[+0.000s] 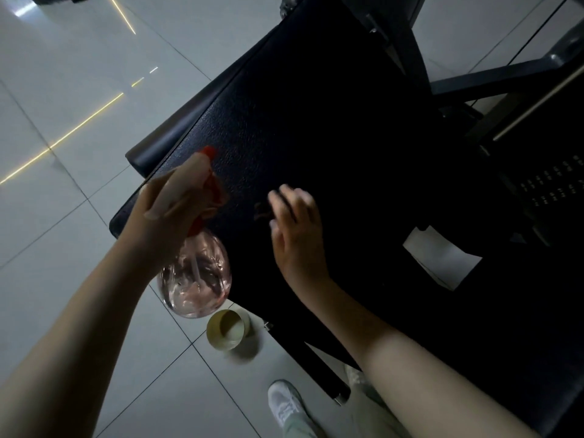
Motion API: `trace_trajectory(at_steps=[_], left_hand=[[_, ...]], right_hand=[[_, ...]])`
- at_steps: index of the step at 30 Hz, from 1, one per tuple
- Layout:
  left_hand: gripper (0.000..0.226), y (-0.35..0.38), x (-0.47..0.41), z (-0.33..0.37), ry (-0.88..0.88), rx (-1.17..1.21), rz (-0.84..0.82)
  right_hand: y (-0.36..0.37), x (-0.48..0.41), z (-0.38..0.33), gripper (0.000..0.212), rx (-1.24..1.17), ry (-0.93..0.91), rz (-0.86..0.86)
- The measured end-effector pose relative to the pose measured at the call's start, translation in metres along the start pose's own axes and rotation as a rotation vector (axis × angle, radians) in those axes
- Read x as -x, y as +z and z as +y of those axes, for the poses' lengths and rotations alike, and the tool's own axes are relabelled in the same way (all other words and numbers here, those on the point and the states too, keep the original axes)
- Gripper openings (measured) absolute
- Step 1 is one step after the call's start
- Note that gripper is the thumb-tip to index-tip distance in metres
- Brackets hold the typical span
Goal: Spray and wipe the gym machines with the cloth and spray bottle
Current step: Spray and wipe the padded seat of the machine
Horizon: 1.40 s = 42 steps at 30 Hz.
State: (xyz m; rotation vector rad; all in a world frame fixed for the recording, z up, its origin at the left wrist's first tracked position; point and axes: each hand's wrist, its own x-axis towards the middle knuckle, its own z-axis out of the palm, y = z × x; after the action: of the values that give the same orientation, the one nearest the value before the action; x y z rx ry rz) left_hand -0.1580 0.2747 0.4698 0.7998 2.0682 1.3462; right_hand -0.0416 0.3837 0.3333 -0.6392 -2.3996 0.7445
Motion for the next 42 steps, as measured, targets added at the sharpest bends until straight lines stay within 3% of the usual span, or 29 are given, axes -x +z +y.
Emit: trace_trajectory(at_steps=[4, 7, 9, 14, 16, 20, 22, 25, 28, 30, 32, 35, 38, 40, 42], left_hand=[[0.022, 0.010, -0.001, 0.005, -0.024, -0.014, 0.043], [0.035, 0.011, -0.002, 0.002, -0.001, -0.069, 0.067], [0.043, 0.013, -0.001, 0.001, 0.000, -0.059, 0.093], [0.062, 0.020, 0.002, 0.002, 0.117, -0.181, 0.099], [0.062, 0.021, 0.001, 0.000, 0.094, -0.157, 0.124], [0.063, 0.023, 0.000, -0.001, 0.054, -0.134, 0.156], [0.063, 0.024, 0.000, 0.000, 0.044, -0.125, 0.177], [0.048, 0.026, 0.000, 0.002, 0.075, -0.174, 0.171], [0.033, 0.027, 0.001, 0.004, 0.104, -0.247, 0.159], [0.025, 0.028, 0.000, 0.006, 0.078, -0.225, 0.162], [0.029, 0.031, -0.002, 0.006, 0.064, -0.195, 0.171], [0.056, 0.033, -0.005, 0.003, 0.027, -0.151, 0.172], [0.067, 0.034, -0.005, 0.002, 0.014, -0.135, 0.155], [0.076, 0.034, -0.005, 0.002, 0.005, -0.114, 0.144], [0.080, 0.033, -0.007, 0.000, -0.016, -0.083, 0.131]], right_hand=[[-0.010, 0.030, 0.020, 0.035, 0.019, -0.429, -0.249], [-0.033, 0.032, 0.052, 0.029, 0.110, -0.599, -0.324], [-0.041, 0.020, 0.062, 0.030, 0.148, -0.583, -0.276], [-0.008, 0.014, 0.009, 0.035, 0.024, 0.000, 0.006], [-0.001, 0.026, 0.000, 0.035, 0.015, -0.059, 0.001], [-0.026, 0.027, 0.041, 0.030, 0.095, -0.473, -0.172], [-0.040, 0.014, 0.069, 0.031, 0.159, -0.536, -0.161], [-0.049, -0.014, 0.093, 0.037, 0.226, -0.378, -0.084], [-0.032, -0.036, 0.065, 0.042, 0.196, 0.085, 0.068], [-0.016, -0.036, 0.034, 0.044, 0.135, 0.270, 0.143], [-0.007, -0.021, 0.016, 0.045, 0.112, 0.174, 0.095], [-0.015, 0.017, 0.024, 0.046, 0.114, -0.179, -0.106], [-0.039, 0.032, 0.059, 0.040, 0.235, -0.467, -0.210], [-0.053, 0.023, 0.084, 0.040, 0.274, -0.516, -0.202], [-0.056, 0.004, 0.099, 0.043, 0.297, -0.433, -0.142]])
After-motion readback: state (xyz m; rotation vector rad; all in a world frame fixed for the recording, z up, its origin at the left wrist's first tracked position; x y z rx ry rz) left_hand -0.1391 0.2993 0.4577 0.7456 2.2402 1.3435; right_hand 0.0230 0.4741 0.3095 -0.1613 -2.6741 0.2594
